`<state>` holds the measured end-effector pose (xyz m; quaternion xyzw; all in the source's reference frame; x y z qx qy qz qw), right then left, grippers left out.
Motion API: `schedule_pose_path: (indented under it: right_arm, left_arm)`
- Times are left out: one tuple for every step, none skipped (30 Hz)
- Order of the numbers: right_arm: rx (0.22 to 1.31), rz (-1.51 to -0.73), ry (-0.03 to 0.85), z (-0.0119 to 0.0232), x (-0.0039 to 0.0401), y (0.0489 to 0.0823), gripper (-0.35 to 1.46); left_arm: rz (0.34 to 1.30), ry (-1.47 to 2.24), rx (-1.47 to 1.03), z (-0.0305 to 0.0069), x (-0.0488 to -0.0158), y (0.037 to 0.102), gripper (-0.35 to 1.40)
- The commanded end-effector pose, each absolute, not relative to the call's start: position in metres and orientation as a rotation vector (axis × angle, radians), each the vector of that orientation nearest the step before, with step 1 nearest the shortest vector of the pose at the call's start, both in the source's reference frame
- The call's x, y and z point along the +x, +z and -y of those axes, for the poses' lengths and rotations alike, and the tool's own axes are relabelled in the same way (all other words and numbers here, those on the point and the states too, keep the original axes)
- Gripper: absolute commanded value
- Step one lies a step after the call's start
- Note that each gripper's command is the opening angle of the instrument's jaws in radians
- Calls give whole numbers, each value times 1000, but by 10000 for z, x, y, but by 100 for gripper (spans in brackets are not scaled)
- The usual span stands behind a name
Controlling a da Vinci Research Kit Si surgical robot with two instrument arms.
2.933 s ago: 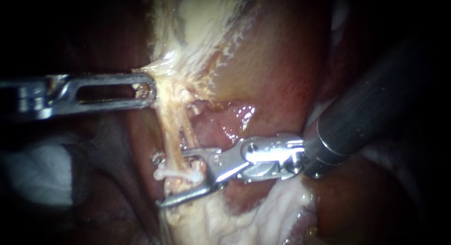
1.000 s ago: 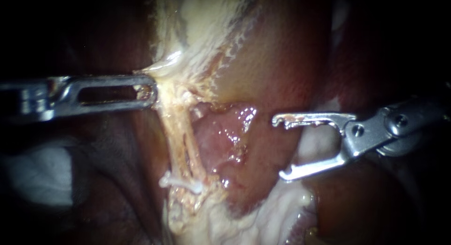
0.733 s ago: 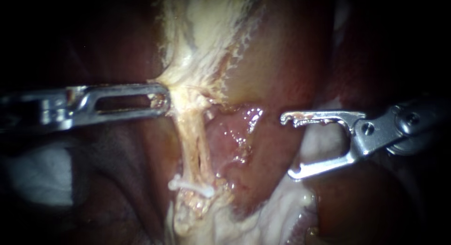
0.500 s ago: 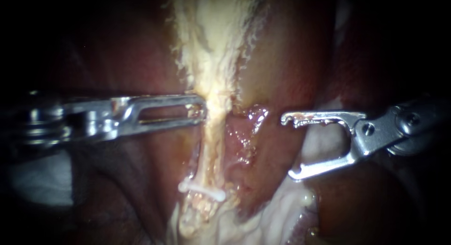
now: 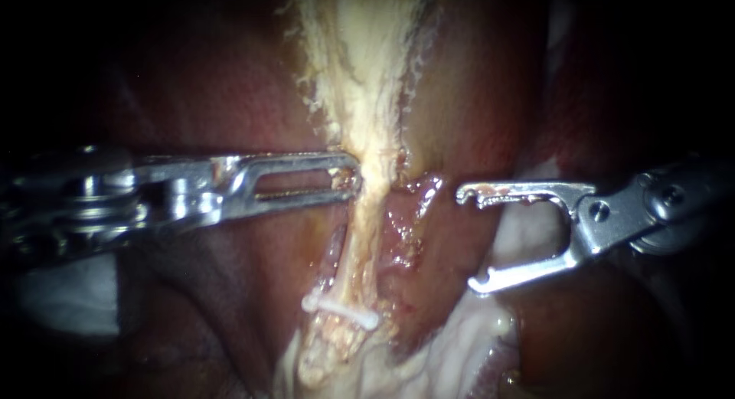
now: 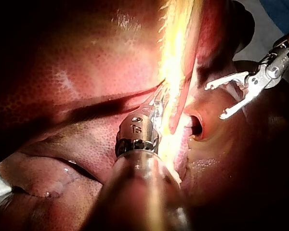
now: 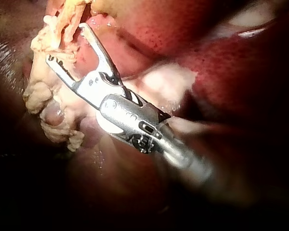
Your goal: Going back first clip left tube
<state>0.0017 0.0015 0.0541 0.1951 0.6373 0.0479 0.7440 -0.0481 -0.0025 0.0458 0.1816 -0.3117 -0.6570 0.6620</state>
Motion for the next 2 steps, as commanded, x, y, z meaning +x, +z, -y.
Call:
schedule_pose_path:
  right_arm:
    - [427, -1396, 102, -15, 17, 541, 60]
    - [427, -1396, 102, -15, 17, 541, 60]
  left_arm:
    - [706, -1485, 412, 24, -481, 457, -35]
    - [706, -1485, 412, 24, -481, 457, -35]
